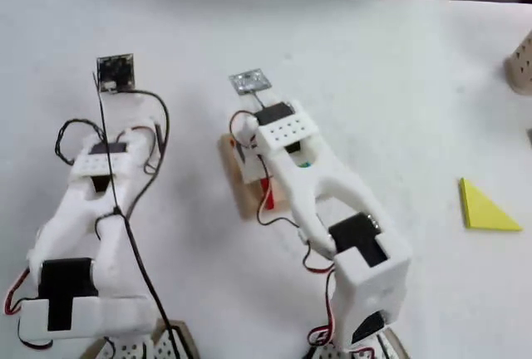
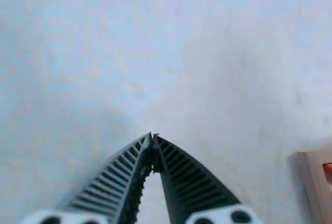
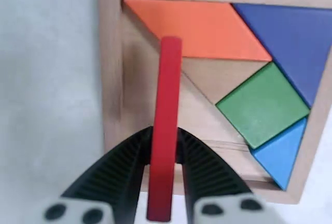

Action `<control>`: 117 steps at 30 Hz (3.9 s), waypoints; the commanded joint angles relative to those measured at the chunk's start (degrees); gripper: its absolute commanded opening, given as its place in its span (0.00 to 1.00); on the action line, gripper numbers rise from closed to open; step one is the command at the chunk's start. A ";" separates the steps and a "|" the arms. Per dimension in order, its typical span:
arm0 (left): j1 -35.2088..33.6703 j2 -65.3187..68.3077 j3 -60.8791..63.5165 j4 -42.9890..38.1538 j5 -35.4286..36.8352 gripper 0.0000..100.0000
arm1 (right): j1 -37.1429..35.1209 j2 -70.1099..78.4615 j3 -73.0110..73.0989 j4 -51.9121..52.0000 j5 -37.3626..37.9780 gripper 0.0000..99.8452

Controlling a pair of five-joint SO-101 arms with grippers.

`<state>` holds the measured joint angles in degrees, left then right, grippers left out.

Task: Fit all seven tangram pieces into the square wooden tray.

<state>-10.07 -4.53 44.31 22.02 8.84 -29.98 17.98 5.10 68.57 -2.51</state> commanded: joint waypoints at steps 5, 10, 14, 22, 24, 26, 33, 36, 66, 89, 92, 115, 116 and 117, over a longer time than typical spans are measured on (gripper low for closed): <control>0.66 -2.86 -1.58 -0.26 -1.32 0.03 | -0.31 0.13 -5.80 0.48 -2.46 0.02; -0.31 -2.86 -2.02 -0.26 -1.23 0.03 | -0.22 0.75 -5.36 0.57 -4.92 0.02; -0.75 -2.86 -1.67 -2.29 -1.23 0.03 | -0.22 0.75 -5.27 0.22 -5.01 0.02; -0.57 -2.86 -1.67 -2.64 -1.23 0.03 | -0.84 2.77 -5.71 -2.24 -5.89 0.02; -0.57 -2.86 -1.67 -2.64 -1.23 0.03 | -0.84 4.18 -5.80 -3.30 -7.74 0.02; -0.57 -2.86 -1.67 -2.64 -1.23 0.03 | -0.92 4.70 -6.15 -3.47 -8.35 0.02; -0.48 -2.86 -1.67 -2.64 -1.23 0.03 | -4.09 5.05 -7.56 -3.12 -8.09 0.02; -0.48 -2.86 -1.67 -2.64 -1.23 0.03 | -5.23 5.23 -7.56 -2.51 -8.09 0.02; -0.40 -2.77 -1.67 -2.64 -1.23 0.03 | 2.77 5.14 -21.89 16.13 -1.23 0.26; 2.42 -3.12 0.18 -2.73 -1.67 0.03 | 7.52 4.35 -14.15 11.03 -1.32 0.02; 2.77 -3.21 0.26 -2.37 -1.67 0.02 | 7.69 2.77 -10.55 8.66 -1.49 0.02; 6.99 -6.29 3.96 -2.73 -1.76 0.02 | 15.25 -4.44 -0.26 -0.31 -1.67 0.02; 7.60 -7.78 5.10 -2.73 -1.76 0.02 | 15.34 -4.26 0.00 -0.84 -1.67 0.02; 8.31 -9.36 6.33 -2.73 -1.76 0.02 | 15.34 -3.91 0.00 -1.01 -1.67 0.02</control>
<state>-4.35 -6.81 47.82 21.32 8.84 -15.47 17.63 5.45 68.75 -4.62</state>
